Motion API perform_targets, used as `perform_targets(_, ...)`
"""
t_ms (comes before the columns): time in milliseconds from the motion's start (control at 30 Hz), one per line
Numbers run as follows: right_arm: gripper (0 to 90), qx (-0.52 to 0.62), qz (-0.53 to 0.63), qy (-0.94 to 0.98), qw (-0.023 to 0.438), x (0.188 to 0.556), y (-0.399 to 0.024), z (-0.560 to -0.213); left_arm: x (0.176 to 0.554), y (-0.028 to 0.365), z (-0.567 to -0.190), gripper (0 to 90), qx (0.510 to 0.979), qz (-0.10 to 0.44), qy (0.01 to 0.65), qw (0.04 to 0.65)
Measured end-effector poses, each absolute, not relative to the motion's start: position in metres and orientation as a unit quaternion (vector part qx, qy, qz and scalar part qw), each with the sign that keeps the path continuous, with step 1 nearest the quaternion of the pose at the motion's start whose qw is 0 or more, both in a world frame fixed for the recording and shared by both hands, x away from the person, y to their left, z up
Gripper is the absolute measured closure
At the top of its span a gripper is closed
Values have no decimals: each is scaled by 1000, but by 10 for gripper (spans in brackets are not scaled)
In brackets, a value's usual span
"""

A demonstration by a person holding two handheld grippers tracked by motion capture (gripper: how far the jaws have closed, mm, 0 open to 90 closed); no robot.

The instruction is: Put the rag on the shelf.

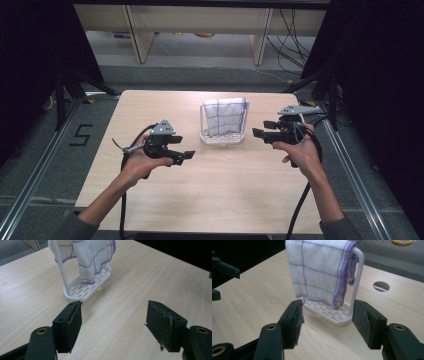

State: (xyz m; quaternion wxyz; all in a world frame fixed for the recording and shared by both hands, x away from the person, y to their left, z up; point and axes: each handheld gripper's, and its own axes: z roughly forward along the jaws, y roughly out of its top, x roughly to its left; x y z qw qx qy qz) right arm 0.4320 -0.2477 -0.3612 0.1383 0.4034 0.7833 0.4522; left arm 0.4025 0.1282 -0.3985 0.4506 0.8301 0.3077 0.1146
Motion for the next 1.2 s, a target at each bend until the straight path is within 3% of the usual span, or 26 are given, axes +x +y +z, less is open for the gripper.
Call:
perform_targets(400, 400, 404, 438, 790, 146, 409, -254, -385, 376, 132, -421, 285, 831, 106, 297, 459)
perform_targets(967, 318, 403, 438, 798, 93, 360, -241, -432, 343, 141, -462, 265, 843, 104, 286, 444)
perform_targets(1033, 305, 394, 428, 806, 107, 357, -241, -439, 340, 142, -466, 261, 844, 101, 285, 443)
perform_targets(1200, 286, 407, 421, 805, 93, 345, -239, -456, 332, 146, -477, 255, 848, 105, 283, 435)
